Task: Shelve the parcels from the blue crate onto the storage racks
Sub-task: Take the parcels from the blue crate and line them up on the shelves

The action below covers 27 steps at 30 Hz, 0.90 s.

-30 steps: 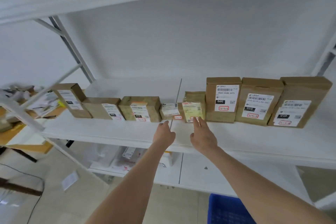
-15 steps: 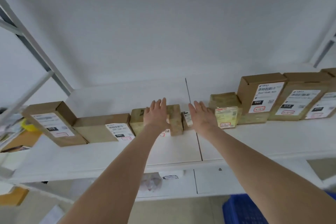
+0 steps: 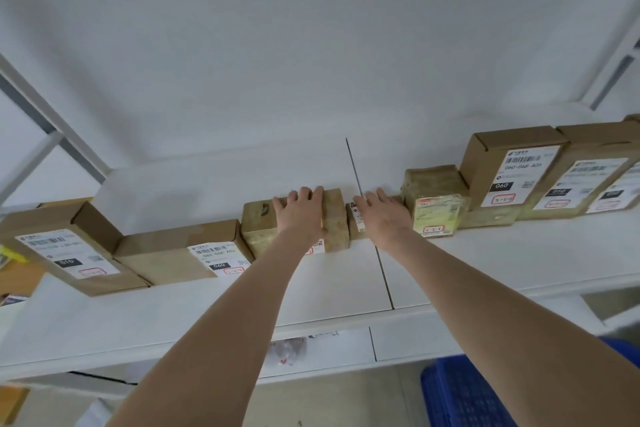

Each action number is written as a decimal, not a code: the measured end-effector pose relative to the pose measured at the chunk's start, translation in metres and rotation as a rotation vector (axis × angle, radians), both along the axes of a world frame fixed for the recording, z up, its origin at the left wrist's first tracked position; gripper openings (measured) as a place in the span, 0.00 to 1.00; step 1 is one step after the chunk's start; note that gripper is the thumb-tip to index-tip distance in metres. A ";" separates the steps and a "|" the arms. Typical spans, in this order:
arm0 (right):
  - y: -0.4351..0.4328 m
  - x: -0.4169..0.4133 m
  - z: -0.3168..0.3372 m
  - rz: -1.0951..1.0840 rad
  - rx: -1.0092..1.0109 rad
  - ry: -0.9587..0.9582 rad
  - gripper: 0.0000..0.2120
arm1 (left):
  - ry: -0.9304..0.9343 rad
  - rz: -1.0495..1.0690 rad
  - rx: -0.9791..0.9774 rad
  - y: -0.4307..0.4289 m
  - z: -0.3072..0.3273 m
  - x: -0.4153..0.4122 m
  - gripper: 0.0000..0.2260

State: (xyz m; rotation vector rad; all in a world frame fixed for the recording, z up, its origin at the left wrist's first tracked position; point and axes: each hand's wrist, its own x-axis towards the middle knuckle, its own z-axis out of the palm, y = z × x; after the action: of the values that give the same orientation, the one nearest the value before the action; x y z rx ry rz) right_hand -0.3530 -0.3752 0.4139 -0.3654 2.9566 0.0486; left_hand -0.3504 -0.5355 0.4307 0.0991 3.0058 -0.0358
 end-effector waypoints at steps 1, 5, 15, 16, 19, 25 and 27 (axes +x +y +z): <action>0.002 0.001 0.002 0.009 0.018 -0.007 0.37 | -0.010 0.005 0.009 0.000 0.001 0.000 0.40; 0.017 0.001 0.028 0.025 0.058 0.037 0.46 | -0.064 0.028 0.006 0.003 0.009 0.007 0.48; -0.076 0.031 0.064 0.235 -0.167 0.093 0.49 | -0.028 0.157 -0.031 -0.067 0.061 0.050 0.51; -0.094 0.034 0.066 0.257 -0.184 0.087 0.48 | -0.018 0.175 -0.046 -0.084 0.067 0.054 0.50; -0.145 0.042 0.070 0.308 -0.198 0.075 0.47 | -0.007 0.207 -0.120 -0.134 0.082 0.062 0.48; -0.229 0.053 0.055 0.337 -0.178 0.069 0.42 | -0.064 0.187 -0.352 -0.230 0.112 0.071 0.51; -0.252 0.055 0.047 0.313 -0.159 0.061 0.39 | -0.075 0.207 -0.399 -0.256 0.117 0.073 0.48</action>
State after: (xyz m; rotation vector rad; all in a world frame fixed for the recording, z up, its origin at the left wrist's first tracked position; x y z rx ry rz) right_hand -0.2976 -0.6276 0.4611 -0.8597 2.9402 -0.1411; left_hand -0.2779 -0.7919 0.5474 -0.2438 2.8502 -0.5896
